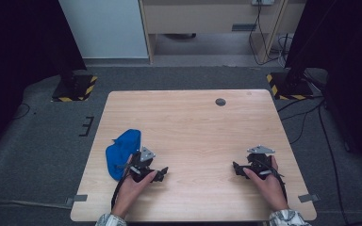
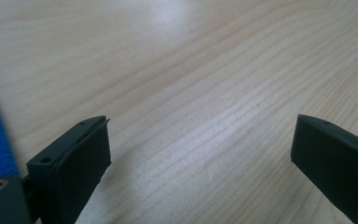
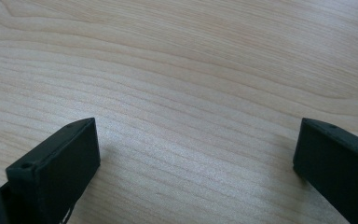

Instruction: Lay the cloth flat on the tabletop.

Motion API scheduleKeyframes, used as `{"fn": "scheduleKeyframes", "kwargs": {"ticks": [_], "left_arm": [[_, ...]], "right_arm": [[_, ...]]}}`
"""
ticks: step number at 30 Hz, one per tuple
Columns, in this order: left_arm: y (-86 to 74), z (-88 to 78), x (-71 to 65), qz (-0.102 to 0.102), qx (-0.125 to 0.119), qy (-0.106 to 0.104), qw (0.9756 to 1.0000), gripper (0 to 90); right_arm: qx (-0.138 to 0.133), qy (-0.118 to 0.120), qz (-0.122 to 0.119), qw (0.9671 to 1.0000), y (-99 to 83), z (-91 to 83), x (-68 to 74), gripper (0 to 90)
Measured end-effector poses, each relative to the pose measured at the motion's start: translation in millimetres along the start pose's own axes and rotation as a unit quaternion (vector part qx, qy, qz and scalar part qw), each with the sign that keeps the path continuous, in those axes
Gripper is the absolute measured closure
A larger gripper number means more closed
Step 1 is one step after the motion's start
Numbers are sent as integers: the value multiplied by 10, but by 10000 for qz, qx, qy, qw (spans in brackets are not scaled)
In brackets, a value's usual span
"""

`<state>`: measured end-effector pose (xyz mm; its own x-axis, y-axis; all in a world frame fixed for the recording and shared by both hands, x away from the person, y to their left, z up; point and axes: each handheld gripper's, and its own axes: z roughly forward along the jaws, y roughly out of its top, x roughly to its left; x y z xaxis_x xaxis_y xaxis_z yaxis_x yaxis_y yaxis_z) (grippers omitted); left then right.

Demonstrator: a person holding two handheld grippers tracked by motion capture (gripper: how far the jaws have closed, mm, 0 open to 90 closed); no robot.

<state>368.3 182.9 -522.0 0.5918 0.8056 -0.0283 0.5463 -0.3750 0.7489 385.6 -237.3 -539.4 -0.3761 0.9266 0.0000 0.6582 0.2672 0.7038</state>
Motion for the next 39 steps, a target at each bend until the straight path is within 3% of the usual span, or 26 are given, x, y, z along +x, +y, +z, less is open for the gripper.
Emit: {"fn": "scheduleKeyframes", "kwargs": {"ticks": [7, 9, 13, 17, 20, 24, 28, 35, 39], "left_arm": [[48, -229, 76, -94, -429, 79, 9990, 50], [62, -374, 132, -97, -678, 198, 9975, 52], [58, -511, 203, -39, -791, 429, 9959, 56], [19, -669, 353, -79, -972, 799, 9920, 64], [-46, -724, 493, -214, -900, 965, 9910, 63], [-155, -632, 636, -360, -419, 1072, 9927, 57], [-228, -523, 751, -504, -132, 1201, 9914, 59], [-370, -412, 892, -952, 228, 1099, 9891, 93], [-394, -394, 909, -990, 232, 1091, 9888, 121]], "right_arm": [[13, 5, 12, 10000, -2, -5, 2, 5], [4, 0, 19, 10000, -5, -6, 4, 5], [3, 0, 16, 10000, -6, -6, 4, 5], [4, 4, 14, 10000, -8, -8, 4, 5], [6, -2, 19, 10000, -8, -8, 4, 5], [9, -2, 18, 10000, -8, -9, 4, 5], [8, 2, 9, 10000, -10, -11, 4, 5], [11, 2, 15, 10000, -11, -13, 5, 5], [11, 2, 15, 10000, -11, -13, 6, 5]]}}
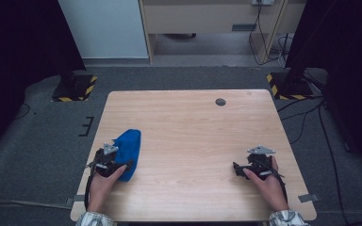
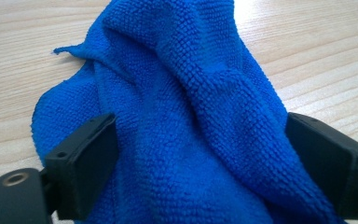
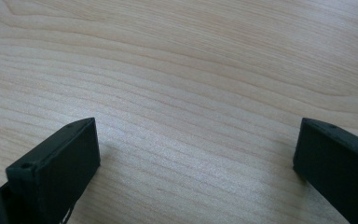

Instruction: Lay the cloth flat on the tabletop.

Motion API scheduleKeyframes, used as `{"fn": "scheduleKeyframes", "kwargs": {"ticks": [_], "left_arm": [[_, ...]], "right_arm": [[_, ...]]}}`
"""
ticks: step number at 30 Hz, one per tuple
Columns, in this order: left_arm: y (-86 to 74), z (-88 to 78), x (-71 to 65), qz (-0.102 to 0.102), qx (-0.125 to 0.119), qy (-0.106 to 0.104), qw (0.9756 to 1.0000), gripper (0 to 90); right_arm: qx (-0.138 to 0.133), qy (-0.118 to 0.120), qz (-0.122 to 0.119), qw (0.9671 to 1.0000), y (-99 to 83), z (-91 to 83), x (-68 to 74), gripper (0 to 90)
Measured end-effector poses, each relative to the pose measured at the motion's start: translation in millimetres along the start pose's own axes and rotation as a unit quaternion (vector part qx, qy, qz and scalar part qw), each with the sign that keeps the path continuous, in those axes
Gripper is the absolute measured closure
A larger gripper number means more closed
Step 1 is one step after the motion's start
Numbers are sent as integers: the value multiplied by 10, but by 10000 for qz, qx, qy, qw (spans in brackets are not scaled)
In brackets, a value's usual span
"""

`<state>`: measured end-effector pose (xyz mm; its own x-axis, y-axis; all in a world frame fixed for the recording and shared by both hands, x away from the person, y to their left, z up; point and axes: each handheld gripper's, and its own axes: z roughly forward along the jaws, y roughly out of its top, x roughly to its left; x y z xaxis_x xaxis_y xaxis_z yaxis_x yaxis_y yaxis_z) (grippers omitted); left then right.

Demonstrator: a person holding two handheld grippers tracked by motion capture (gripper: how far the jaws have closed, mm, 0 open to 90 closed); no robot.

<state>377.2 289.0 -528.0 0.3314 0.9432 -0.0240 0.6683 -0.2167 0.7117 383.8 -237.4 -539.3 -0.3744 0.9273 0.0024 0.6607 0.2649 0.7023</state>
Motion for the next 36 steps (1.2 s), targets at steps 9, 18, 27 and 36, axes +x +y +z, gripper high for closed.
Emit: {"fn": "scheduleKeyframes", "kwargs": {"ticks": [9, 18, 27, 36], "left_arm": [[-22, -51, -13, 226, -48, 127, 9997, 414], [40, -162, -55, 185, -271, -194, 9993, 732], [197, -437, -361, 437, -974, -539, 9928, 740], [422, -487, -839, 762, -1283, -1003, 9837, 739]], "right_arm": [[-6, -1, -2, 10000, -3, -2, 2, 5], [-6, 0, -2, 10000, -3, -2, 2, 5], [-6, 1, -2, 10000, -4, -3, 3, 5], [-8, 3, -12, 10000, -5, -3, 2, 5]]}}
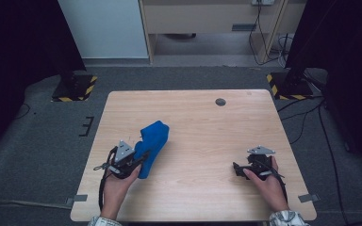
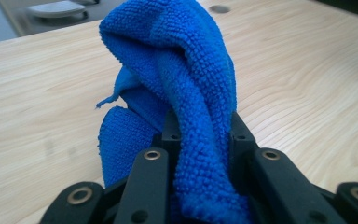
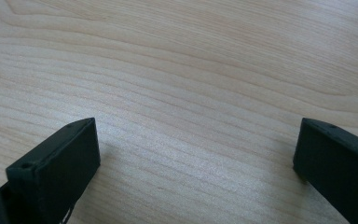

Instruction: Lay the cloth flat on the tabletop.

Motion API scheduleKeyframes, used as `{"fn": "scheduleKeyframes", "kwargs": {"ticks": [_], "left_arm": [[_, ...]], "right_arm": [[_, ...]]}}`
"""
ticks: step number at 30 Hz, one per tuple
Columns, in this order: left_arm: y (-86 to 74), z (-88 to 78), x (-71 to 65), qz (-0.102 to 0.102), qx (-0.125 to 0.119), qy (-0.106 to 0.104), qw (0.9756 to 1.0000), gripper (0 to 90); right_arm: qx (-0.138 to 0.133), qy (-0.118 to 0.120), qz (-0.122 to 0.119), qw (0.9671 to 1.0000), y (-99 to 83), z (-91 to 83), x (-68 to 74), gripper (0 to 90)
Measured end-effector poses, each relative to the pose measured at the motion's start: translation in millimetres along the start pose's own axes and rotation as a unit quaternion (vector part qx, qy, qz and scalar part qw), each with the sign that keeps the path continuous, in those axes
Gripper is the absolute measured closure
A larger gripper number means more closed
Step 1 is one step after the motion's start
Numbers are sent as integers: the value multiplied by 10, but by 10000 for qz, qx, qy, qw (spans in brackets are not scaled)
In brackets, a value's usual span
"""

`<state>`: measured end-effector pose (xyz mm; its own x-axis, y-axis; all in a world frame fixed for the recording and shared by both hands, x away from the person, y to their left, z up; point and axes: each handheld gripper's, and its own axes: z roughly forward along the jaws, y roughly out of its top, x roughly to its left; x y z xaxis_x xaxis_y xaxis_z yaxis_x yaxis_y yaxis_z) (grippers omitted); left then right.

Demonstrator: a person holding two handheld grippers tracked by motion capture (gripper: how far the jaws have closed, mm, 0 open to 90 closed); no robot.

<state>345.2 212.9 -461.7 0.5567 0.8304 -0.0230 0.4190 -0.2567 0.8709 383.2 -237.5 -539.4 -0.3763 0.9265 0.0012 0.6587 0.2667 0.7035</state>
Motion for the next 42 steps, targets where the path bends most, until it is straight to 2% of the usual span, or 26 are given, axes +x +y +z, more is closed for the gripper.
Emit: {"fn": "scheduleKeyframes", "kwargs": {"ticks": [6, 15, 20, 24, 26, 27, 29, 30, 32, 33, 35, 37, 40, 42], "left_arm": [[168, 189, -305, 295, 95, -283, 9991, 738], [323, 588, -738, 703, 356, -578, 9952, 738], [358, 750, -835, 729, 480, -639, 9941, 737], [350, 852, -855, 755, 580, -619, 9935, 735], [320, 927, -844, 775, 710, -559, 9929, 725], [276, 1007, -828, 793, 857, -447, 9922, 713], [205, 1110, -801, 812, 991, -344, 9912, 638], [170, 1153, -790, 788, 1046, -357, 9907, 572], [71, 1264, -766, 686, 1230, -538, 9886, 385], [40, 1267, -771, 714, 1203, -510, 9889, 312], [34, 1217, -773, 670, 986, -547, 9914, 219], [63, 1152, -768, 616, 789, -566, 9934, 169], [125, 1015, -724, 481, 487, -555, 9961, 137], [156, 890, -656, 380, 325, -542, 9973, 129]], "right_arm": [[0, -1, -1, 10000, 0, 0, 0, 5], [-1, 12, -22, 10000, -3, -3, 0, 5], [-2, 12, -14, 10000, -3, -3, 1, 5], [-3, 12, -15, 10000, -3, -4, 2, 5], [-1, 12, -16, 10000, -3, -4, 2, 5], [-1, 12, -16, 10000, -3, -4, 2, 5], [-2, 10, -13, 10000, -5, -5, 3, 5], [1, 15, -17, 10000, -5, -6, 3, 5], [-4, 6, -5, 10000, -5, -6, 5, 5], [-4, 8, -6, 10000, -5, -6, 5, 5], [3, 20, -3, 10000, -5, -7, 7, 5], [8, 36, -21, 10000, -5, -8, 5, 5], [-2, 86, -89, 9999, -11, -14, -8, 10], [2, 171, -170, 9997, -9, -33, -25, 70]]}}
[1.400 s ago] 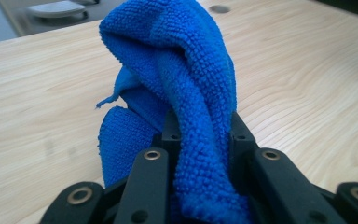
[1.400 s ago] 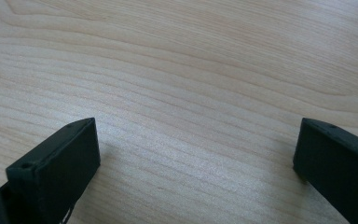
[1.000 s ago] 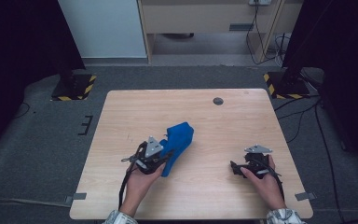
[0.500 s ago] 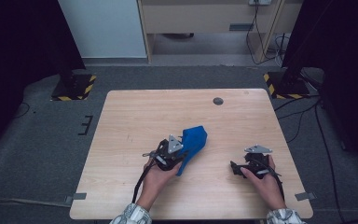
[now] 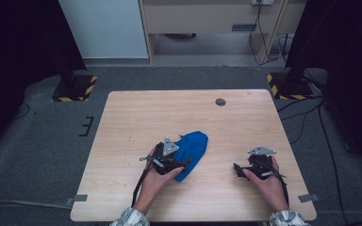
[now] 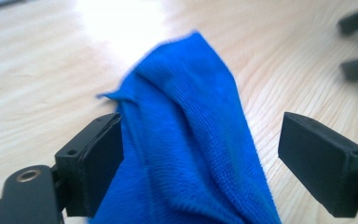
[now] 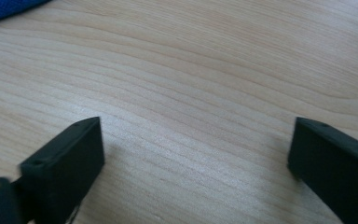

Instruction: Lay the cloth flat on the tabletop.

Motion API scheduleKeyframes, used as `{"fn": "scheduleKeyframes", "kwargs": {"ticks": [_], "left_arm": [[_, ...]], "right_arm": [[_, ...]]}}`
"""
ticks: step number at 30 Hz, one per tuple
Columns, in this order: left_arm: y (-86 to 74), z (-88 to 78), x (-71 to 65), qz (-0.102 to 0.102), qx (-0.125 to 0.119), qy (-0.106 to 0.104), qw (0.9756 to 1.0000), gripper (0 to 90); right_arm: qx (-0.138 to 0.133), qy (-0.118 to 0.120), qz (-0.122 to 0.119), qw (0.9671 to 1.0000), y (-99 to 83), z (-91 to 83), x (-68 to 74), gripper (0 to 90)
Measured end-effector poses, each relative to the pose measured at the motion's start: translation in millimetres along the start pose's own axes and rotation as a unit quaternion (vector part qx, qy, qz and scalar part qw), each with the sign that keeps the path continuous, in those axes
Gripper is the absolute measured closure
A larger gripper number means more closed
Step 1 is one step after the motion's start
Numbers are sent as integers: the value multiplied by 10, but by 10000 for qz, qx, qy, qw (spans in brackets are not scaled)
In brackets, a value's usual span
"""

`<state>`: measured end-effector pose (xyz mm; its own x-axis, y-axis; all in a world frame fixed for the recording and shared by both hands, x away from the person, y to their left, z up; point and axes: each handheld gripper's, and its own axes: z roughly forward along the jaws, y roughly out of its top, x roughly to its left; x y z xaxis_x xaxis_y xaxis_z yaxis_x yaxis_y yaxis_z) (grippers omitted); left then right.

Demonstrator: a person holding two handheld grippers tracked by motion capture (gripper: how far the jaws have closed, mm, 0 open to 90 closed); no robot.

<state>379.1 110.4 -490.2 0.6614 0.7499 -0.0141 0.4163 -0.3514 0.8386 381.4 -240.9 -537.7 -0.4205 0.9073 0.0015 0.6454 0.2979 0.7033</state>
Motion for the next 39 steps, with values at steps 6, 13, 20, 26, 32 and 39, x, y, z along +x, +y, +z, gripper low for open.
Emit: {"fn": "scheduleKeyframes", "kwargs": {"ticks": [6, 13, 20, 26, 32, 39], "left_arm": [[-164, -311, 226, -219, -95, 289, 9993, 205], [-303, -409, 422, -404, 44, 393, 9984, 356], [-280, -462, 395, -299, -5, 383, 9988, 484], [-280, -449, 414, -336, 57, 434, 9985, 501], [-332, -482, 536, -617, 103, 653, 9959, 508], [-351, -521, 540, -676, 44, 655, 9955, 506]], "right_arm": [[-232, 260, -343, 9988, 65, -67, 86, 333], [-546, 740, -740, 9930, 356, -84, 447, 633], [-789, 1214, -1024, 9842, 754, -55, 886, 810], [-759, 1530, -1314, 9765, 997, -13, 1228, 719], [-682, 1769, -1416, 9716, 1079, 106, 1524, 539], [-484, 1787, -1735, 9673, 1073, 275, 1813, 419]]}}
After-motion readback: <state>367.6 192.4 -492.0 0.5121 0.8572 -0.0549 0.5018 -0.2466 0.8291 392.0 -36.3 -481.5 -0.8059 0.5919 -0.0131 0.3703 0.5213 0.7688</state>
